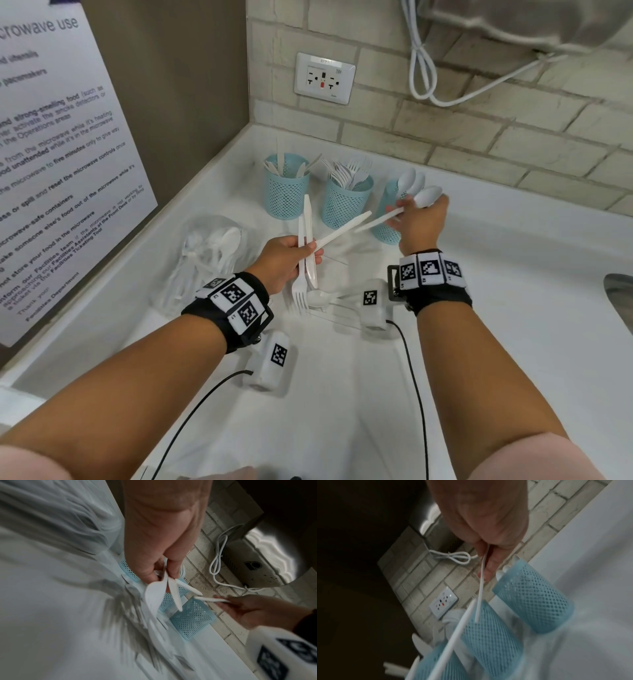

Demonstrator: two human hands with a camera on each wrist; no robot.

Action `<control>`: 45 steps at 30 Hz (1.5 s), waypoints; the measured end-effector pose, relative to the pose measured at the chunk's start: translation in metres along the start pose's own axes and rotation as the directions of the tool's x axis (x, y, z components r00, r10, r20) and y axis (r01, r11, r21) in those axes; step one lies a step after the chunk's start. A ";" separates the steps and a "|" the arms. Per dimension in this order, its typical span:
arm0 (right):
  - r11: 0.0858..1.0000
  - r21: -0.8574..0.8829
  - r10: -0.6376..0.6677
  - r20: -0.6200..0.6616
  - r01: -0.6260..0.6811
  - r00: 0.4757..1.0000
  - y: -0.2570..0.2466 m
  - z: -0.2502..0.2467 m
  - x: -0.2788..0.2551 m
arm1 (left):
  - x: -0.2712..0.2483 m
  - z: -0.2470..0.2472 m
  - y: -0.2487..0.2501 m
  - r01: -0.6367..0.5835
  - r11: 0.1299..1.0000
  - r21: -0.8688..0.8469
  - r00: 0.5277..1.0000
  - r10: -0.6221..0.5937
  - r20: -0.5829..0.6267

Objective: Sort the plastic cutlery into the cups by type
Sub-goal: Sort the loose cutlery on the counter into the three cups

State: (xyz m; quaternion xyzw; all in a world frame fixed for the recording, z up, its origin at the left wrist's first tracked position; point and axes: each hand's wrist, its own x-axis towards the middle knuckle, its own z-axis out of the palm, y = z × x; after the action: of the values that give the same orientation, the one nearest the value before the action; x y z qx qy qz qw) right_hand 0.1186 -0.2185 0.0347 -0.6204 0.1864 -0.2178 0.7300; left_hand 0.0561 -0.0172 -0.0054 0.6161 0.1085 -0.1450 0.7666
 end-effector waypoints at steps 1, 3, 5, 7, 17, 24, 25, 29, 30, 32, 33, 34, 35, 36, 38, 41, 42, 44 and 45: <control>0.997 0.022 -0.068 -0.045 0.069 0.997 -0.009 -0.001 0.004 | 0.001 0.000 0.001 -0.006 1.000 -0.006 1.000 0.006 0.001; 0.973 0.062 -0.214 -0.133 0.224 0.968 -0.028 -0.003 0.010 | 0.001 0.000 0.002 -0.010 1.000 -0.011 1.000 0.010 -0.001; 0.937 0.058 -0.325 -0.215 0.344 0.921 -0.042 -0.004 0.018 | 0.002 -0.001 0.004 -0.009 1.000 -0.016 1.000 0.009 -0.003; 0.920 0.006 -0.377 -0.257 0.392 0.890 -0.045 -0.004 0.028 | 0.003 -0.001 0.005 -0.012 0.999 -0.034 1.000 0.012 0.002; 0.835 -0.512 -0.257 -0.041 0.200 0.966 -0.008 0.000 0.050 | 0.007 -0.012 0.011 -0.014 0.999 -0.029 0.999 0.012 -0.049; 0.761 -0.614 -0.221 0.057 0.209 0.974 -0.009 -0.006 0.059 | 0.007 -0.011 0.010 0.003 1.000 -0.017 1.000 -0.004 -0.025; 0.765 -0.607 -0.215 0.075 0.215 0.974 -0.010 -0.006 0.059 | 0.008 -0.010 0.009 0.003 1.000 -0.015 1.000 -0.003 -0.022; 0.629 -0.579 -0.512 0.194 0.519 0.837 -0.018 0.000 0.048 | 0.008 -0.009 0.009 -0.001 1.000 -0.009 1.000 0.001 -0.012; 0.529 -0.568 -0.619 0.250 0.631 0.744 -0.021 0.003 0.043 | 0.008 -0.009 0.009 0.000 1.000 -0.009 1.000 0.000 -0.010; 0.404 -0.477 -0.661 0.437 0.780 0.610 -0.026 0.015 0.028 | 0.009 -0.008 0.011 0.006 1.000 -0.009 1.000 -0.006 -0.006; 0.395 -0.431 -0.583 0.565 0.811 0.584 -0.029 0.020 0.019 | 0.009 -0.007 0.011 0.011 1.000 -0.008 1.000 -0.011 -0.001; 0.383 -0.418 -0.456 0.690 0.824 0.562 -0.030 0.025 0.009 | 0.008 -0.006 0.012 0.016 1.000 -0.009 1.000 -0.016 0.007; 0.353 -0.429 -0.310 0.785 0.832 0.536 -0.030 0.030 0.001 | 0.007 -0.005 0.012 0.020 1.000 -0.015 1.000 -0.020 0.014; 0.316 -0.448 -0.164 0.843 0.837 0.513 -0.030 0.033 -0.006 | 0.007 -0.005 0.013 0.021 0.999 -0.028 1.000 -0.021 0.021; 0.230 -0.506 0.108 0.862 0.831 0.495 -0.029 0.036 -0.015 | 0.006 -0.005 0.013 0.020 0.998 -0.062 0.999 -0.018 0.036; 0.187 -0.577 0.343 0.797 0.795 0.497 -0.023 0.033 -0.018 | 0.005 -0.007 0.014 0.023 0.996 -0.086 0.999 -0.020 0.040; 0.224 -0.602 0.358 0.782 0.767 0.510 -0.021 0.030 -0.018 | 0.004 -0.008 0.014 0.024 0.995 -0.100 0.999 -0.021 0.030; 0.309 -0.653 0.372 0.752 0.692 0.544 -0.019 0.023 -0.017 | 0.004 -0.012 0.014 0.017 0.991 -0.134 1.000 -0.019 -0.012; 0.342 -0.673 0.384 0.737 0.656 0.555 -0.018 0.019 -0.015 | 0.003 -0.014 0.014 0.013 0.989 -0.150 0.999 -0.018 -0.032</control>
State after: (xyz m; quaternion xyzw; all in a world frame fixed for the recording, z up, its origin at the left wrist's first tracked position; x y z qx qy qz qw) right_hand 0.1145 -0.1968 0.0558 -0.9515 -0.1492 0.1703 0.2082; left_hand 0.0644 -0.0012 0.0032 0.5583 0.1367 -0.1319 0.8076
